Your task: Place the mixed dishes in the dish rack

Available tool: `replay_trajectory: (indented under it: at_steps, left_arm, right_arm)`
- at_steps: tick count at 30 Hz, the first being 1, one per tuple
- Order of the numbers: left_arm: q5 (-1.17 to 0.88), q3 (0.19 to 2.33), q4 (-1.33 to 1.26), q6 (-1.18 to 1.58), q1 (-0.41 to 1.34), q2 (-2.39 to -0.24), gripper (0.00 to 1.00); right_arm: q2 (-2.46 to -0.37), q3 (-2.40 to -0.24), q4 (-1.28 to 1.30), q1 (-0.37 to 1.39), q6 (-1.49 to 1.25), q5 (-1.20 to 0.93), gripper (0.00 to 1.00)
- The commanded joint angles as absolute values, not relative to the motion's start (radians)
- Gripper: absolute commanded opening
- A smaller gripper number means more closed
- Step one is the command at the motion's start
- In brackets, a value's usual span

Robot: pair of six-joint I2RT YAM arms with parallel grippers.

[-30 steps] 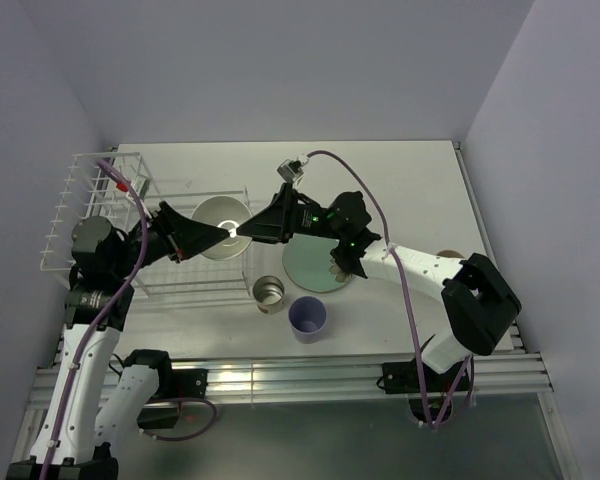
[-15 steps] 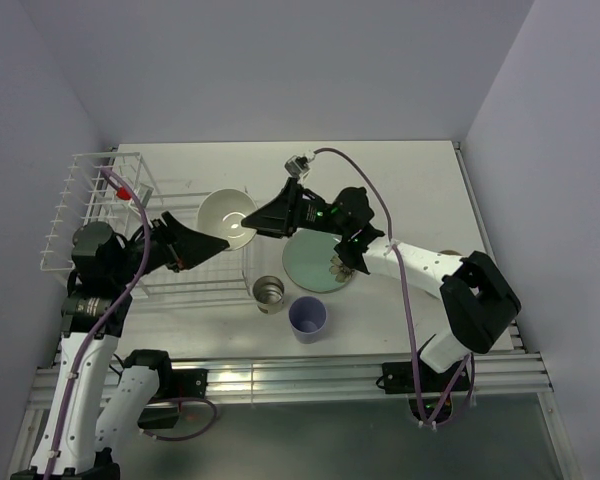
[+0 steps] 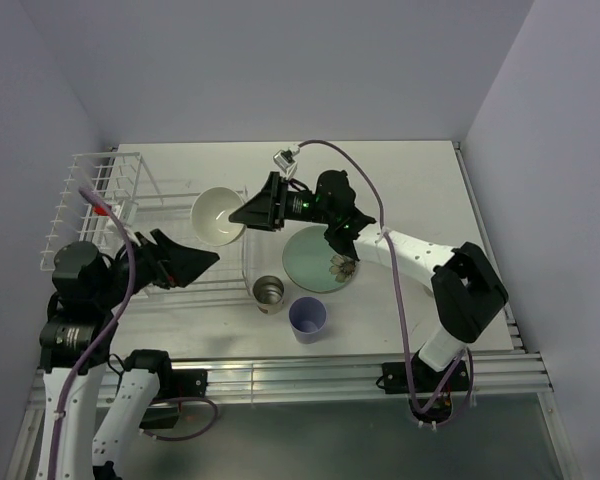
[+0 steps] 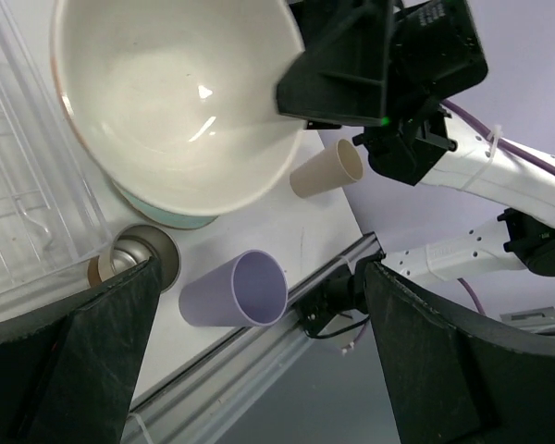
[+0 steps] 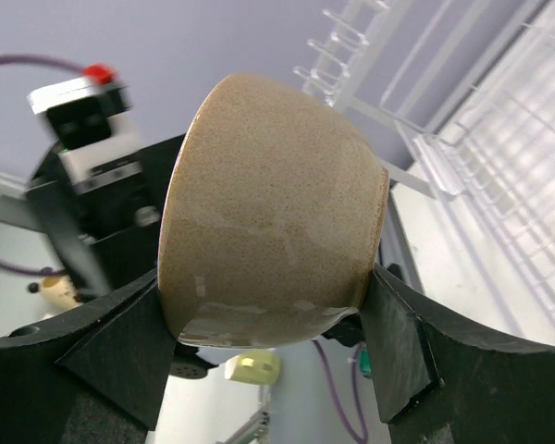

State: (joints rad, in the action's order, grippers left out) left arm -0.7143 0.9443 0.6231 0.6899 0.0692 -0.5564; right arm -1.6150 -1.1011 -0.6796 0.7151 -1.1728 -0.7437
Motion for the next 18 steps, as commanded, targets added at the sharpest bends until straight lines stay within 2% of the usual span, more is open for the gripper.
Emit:
replay_trajectory:
  at_steps: [1, 18]
  left_arm:
    - [-0.640, 0.989, 0.681, 0.660, 0.074, -0.493, 0.97]
    - [-0.454, 1.212, 0.785, 0.634, 0.078, -0.514, 0.95]
  right_arm:
    - [-1.617, -1.201, -0.644, 0.712, -1.079, -0.721, 0.00]
    - [-1.762, -1.433, -0.292, 0.791, -0.830, -0.602, 0.00]
